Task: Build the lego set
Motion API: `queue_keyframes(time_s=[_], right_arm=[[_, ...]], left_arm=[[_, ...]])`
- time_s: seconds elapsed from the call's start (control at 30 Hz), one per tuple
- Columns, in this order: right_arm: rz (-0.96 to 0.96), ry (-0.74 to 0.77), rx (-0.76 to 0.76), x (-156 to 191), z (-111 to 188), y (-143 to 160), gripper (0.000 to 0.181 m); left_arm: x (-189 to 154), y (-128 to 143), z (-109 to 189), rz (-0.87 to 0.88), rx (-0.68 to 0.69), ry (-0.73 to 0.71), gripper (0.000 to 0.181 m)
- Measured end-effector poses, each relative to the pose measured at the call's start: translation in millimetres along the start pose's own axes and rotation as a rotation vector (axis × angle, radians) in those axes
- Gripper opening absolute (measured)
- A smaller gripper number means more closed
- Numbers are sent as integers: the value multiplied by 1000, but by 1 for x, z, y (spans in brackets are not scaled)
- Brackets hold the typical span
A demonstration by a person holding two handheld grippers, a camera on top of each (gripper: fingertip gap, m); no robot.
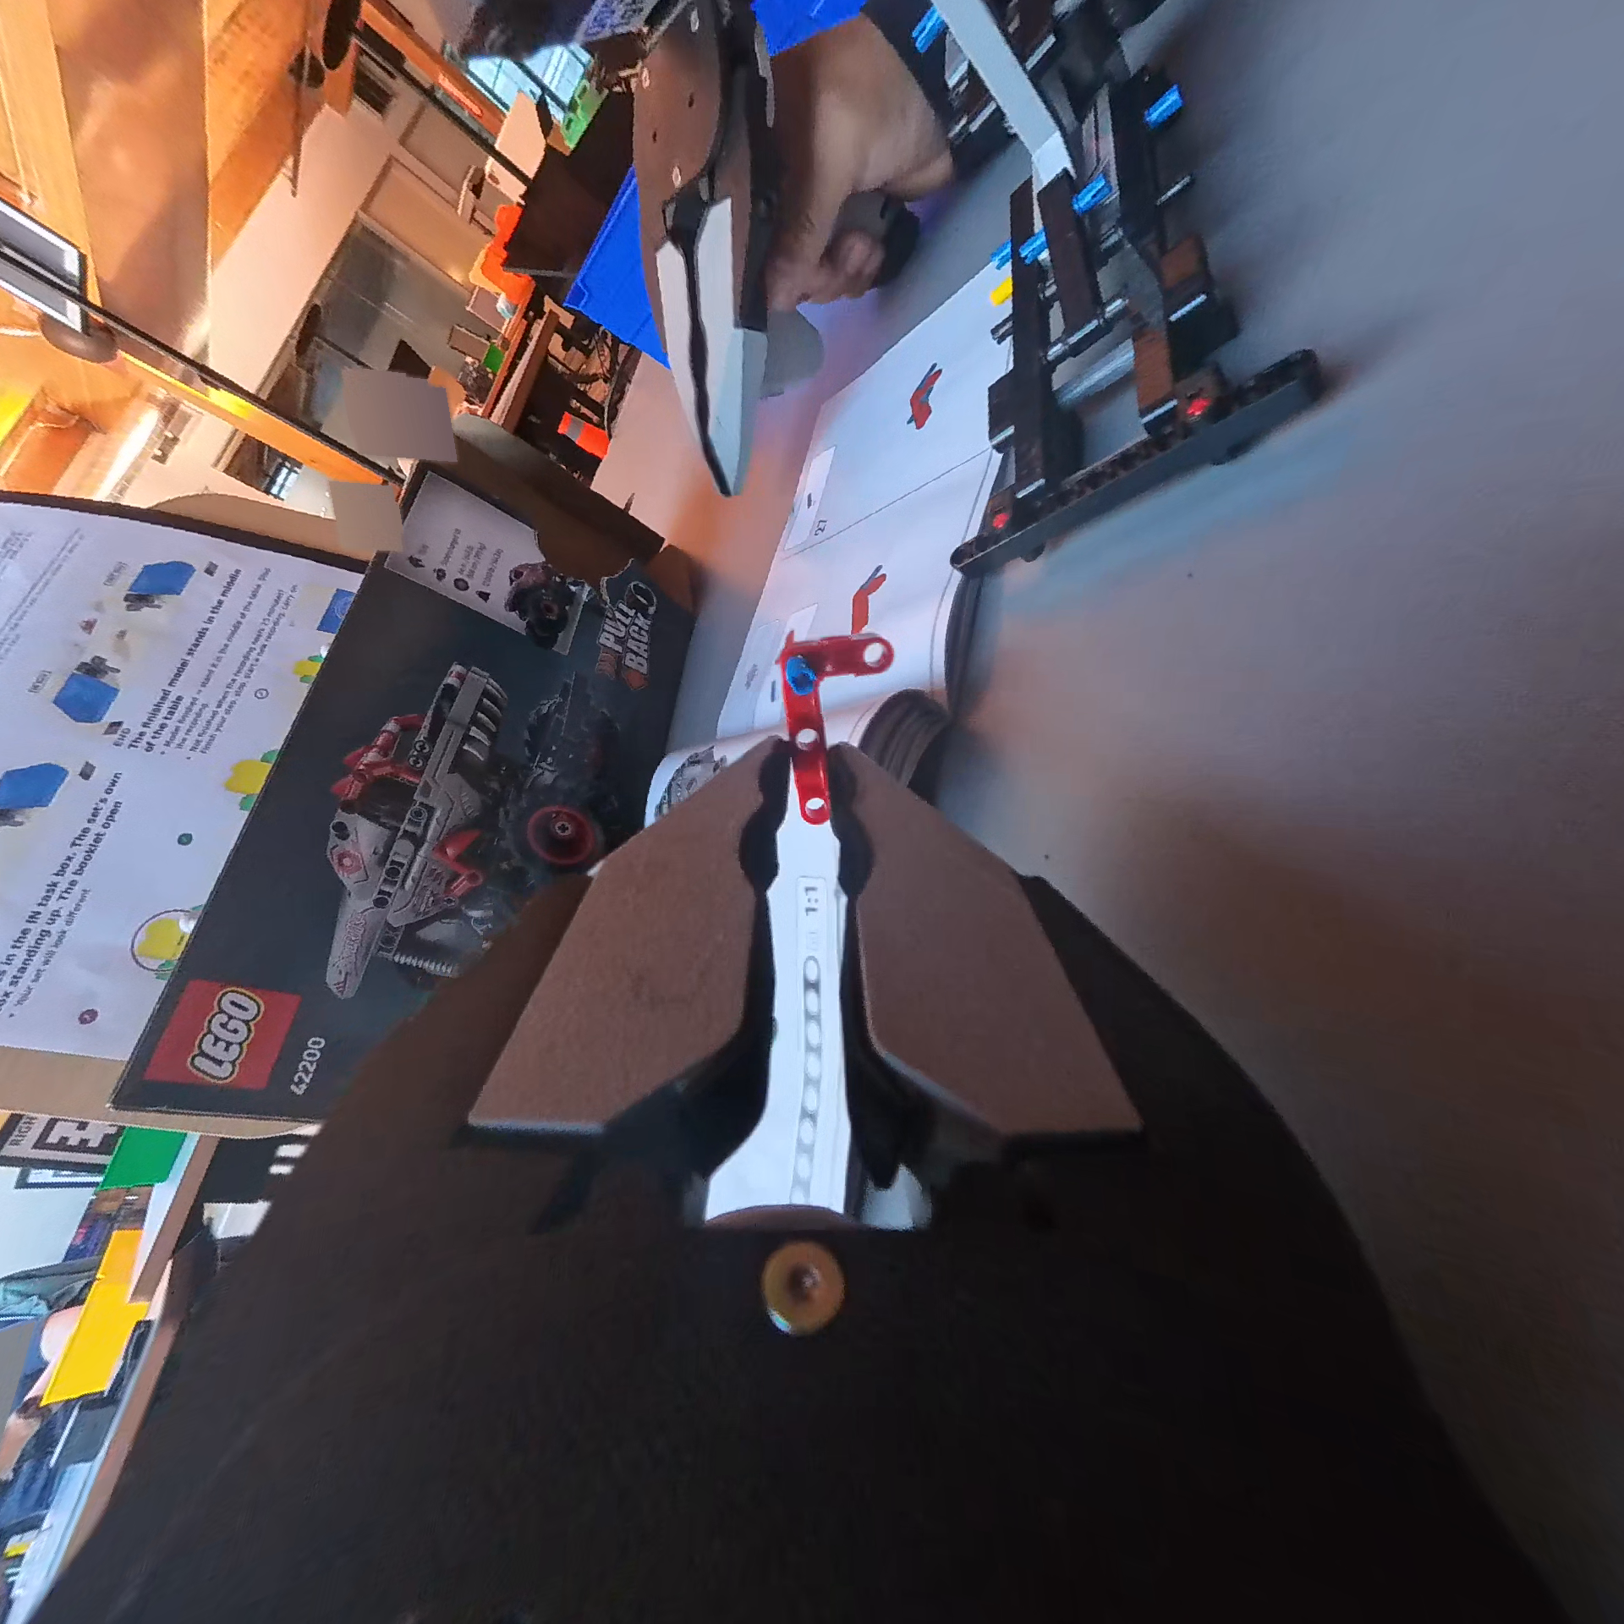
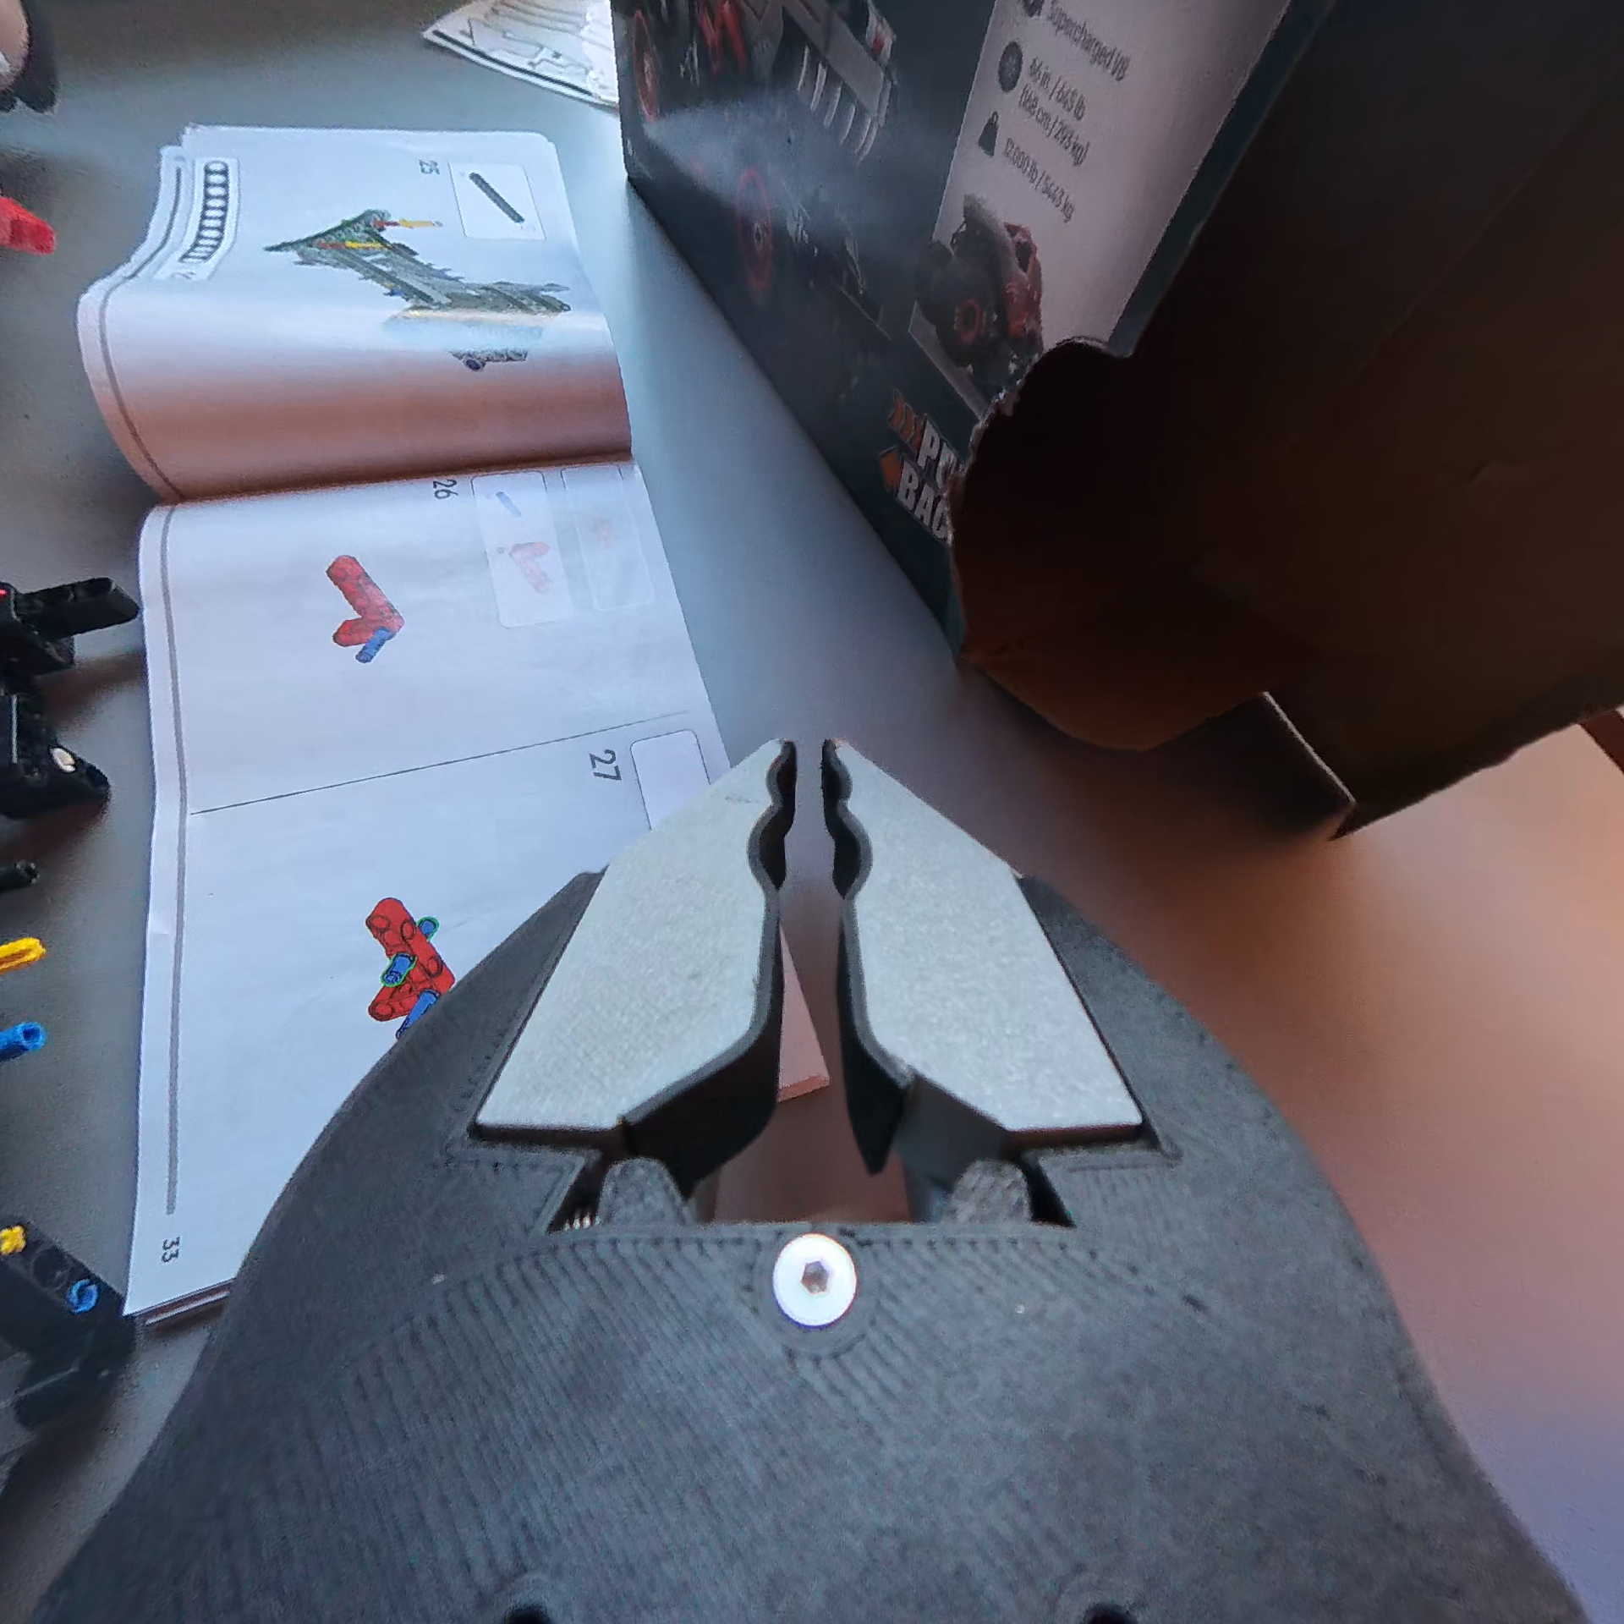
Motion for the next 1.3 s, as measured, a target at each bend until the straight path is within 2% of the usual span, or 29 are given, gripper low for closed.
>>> queue_keyframes(time_s=[1.3], right_arm=[[28,-10,57,3,-6,1,3]], left_arm=[[0,1,-1,43,-11,24,5]])
Point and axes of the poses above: each gripper's, where its closed fingertips meet, z back along the fingers, y out of its underside, x = y × z across the jaws, the point moved 10 cm from there along z, back along the fingers, and after that the axes turned 7 degrees about -z, right-handed, at the moved point
